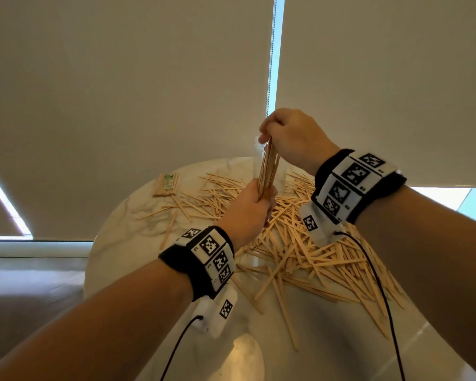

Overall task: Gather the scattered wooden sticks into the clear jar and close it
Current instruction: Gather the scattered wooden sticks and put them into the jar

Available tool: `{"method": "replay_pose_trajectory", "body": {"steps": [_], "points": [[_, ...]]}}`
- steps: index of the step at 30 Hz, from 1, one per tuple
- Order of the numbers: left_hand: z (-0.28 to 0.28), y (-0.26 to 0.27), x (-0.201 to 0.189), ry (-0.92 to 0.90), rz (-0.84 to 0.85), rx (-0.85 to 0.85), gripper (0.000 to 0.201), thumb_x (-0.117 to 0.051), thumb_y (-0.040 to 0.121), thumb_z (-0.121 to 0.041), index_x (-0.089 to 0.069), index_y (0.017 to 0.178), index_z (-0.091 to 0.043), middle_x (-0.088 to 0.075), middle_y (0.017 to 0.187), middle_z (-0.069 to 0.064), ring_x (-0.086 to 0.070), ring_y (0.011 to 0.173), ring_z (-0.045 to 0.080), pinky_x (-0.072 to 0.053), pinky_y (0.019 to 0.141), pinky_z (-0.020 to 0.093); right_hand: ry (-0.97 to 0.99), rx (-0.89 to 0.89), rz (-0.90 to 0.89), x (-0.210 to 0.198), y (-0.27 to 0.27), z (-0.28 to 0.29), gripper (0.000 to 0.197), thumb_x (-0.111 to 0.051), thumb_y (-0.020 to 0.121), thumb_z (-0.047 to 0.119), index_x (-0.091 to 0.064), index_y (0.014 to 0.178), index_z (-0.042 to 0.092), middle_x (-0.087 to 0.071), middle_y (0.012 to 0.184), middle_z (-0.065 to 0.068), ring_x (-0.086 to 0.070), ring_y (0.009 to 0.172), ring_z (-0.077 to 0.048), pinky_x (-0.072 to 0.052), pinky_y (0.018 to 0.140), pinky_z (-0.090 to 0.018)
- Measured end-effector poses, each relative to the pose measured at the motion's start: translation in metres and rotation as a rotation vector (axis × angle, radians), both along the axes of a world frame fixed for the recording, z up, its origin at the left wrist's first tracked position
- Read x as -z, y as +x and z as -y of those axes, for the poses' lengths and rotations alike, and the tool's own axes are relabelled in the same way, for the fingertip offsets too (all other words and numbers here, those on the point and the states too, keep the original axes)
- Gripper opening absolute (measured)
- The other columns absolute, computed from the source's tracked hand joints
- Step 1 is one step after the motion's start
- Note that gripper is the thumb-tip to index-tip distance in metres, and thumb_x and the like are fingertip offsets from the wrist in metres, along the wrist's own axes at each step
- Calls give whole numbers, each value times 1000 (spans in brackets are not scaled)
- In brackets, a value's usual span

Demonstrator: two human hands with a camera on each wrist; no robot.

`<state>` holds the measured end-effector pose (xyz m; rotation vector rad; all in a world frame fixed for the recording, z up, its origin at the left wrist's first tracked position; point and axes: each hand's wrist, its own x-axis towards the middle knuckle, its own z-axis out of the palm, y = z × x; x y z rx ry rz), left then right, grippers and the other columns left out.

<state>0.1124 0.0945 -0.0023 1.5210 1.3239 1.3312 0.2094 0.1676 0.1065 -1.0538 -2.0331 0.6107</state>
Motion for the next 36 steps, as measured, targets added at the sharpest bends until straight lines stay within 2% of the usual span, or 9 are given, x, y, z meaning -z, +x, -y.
{"method": "replay_pose_trajectory", "body": {"steps": [4,8,14,18,21,25,27,31,36], "points": [[0,2,1,-56,42,75,11,-43,105,-18,-47,97,-13,-47,71,1,-44,67,20,-45,64,36,-81,-105,167,5,0,8,29,-41,99,16,-70,99,14,-74,93,2,-69,90,-17,-56,81,-33],[-3,-12,-1,-59,243,-28,9,-40,104,-10,-48,104,-12,-48,73,-1,-46,63,12,-48,65,31,-138,-97,79,15,11,12,56,-48,100,51,-40,146,21,-57,135,3,-56,119,-15,-45,103,-38],[-12,-35,-23,96,597,-165,10,-38,107,-18,-41,99,-15,-46,69,-1,-46,58,12,-49,61,29,-495,-341,519,83,11,42,70,-77,81,48,-45,136,19,-74,112,-6,-73,95,-24,-59,89,-46],[-9,-28,-18,98,565,-128,11,-40,107,-19,-41,97,-16,-45,68,0,-45,58,14,-49,62,32,-605,-367,229,98,0,49,19,-65,96,14,-66,107,-1,-77,95,-14,-76,82,-23,-62,82,-36],[-8,-33,-16,95,599,-128,10,-42,106,-20,-42,98,-16,-46,70,1,-48,60,15,-49,63,35,-560,-343,89,93,2,44,23,-75,87,13,-68,107,4,-77,97,-10,-75,82,-17,-61,79,-28],[-9,-30,-17,70,689,-106,10,-41,106,-21,-44,98,-16,-46,71,1,-49,62,14,-49,62,32,-634,-334,-90,95,-1,43,24,-75,83,0,-68,105,-7,-74,101,-19,-75,91,-27,-60,88,-37],[-10,-29,-17,61,638,-123,13,-42,106,-23,-45,95,-17,-46,70,-1,-47,61,13,-48,60,31,-610,-312,-132,93,-5,42,25,-74,85,1,-68,108,-7,-73,104,-20,-74,89,-25,-61,84,-34],[-6,-42,-12,10,368,-156,19,-47,103,-37,-48,94,-20,-43,64,-7,-40,52,9,-38,50,25,-388,-199,306,81,8,24,52,-70,87,33,-56,133,13,-71,114,-4,-68,101,-20,-55,94,-41],[11,-41,6,-153,-84,16,39,-62,89,-56,-52,80,-20,-46,52,-12,-36,43,7,-33,42,23,-230,60,-190,30,23,-1,49,-39,101,52,-59,127,16,-64,123,-2,-59,114,-20,-46,104,-46]]}}
